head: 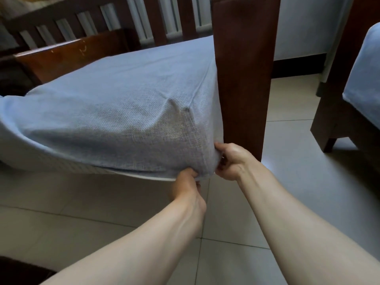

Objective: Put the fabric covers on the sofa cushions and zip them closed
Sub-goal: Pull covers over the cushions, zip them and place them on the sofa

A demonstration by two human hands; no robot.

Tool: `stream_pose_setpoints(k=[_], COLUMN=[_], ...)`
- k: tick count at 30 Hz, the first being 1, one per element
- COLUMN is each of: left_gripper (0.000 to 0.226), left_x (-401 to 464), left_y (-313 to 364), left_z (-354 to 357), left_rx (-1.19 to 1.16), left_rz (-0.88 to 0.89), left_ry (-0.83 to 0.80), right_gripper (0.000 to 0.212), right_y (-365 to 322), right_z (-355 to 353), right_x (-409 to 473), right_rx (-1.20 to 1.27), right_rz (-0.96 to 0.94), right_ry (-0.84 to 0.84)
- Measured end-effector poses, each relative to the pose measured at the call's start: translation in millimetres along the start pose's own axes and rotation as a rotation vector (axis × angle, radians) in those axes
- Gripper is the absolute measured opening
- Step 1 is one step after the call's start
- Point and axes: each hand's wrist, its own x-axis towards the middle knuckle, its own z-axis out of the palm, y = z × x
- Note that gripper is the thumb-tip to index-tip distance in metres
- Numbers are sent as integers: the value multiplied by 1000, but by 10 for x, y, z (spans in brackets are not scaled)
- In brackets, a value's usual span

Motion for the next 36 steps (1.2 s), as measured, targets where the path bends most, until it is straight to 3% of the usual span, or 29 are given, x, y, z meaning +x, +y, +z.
stream_pose_setpoints(k=[2, 4, 6, 8, 17, 21, 25, 27, 32, 34, 36], left_gripper=[17, 21, 24, 25, 28, 24, 15, 13, 11, 25, 35], left_x=[14, 35, 105, 191, 386, 276, 215, 244, 381, 493, 565], left_y=[6, 4, -35, -88, -142, -28, 253, 473, 837, 815, 762], left_z=[-20, -15, -4, -30, -67, -231, -474, -600, -820, -896, -927], left_rx=[-2, -17, -32, -46, 11, 81, 59, -1, -131, -164, -194], left_rz=[0, 1, 10, 9, -55, -50, -29, -13, -2, 34, 54], left_ry=[0, -10, -18, -29, -74, -208, -244, -198, -174, -169, -184], right_gripper=[13, 31, 36, 34, 28, 40, 45, 47, 45, 30, 31], right_y=[60, 131, 190, 255, 370, 419, 618, 673, 759, 745, 720], right_z=[54, 95, 105, 74, 65, 40, 44, 133, 334, 353, 354], right_x=[78, 179, 252, 317, 421, 302, 35, -95, -186, -196, -221], right_rx=[-15, -81, -134, -141, -225, -313, 77, 251, 388, 344, 291], right_rz=[-90, -214, -318, -372, -350, -333, -63, -42, -123, -181, -233], right_ry=[83, 214, 313, 310, 346, 377, 134, 45, 171, 219, 260])
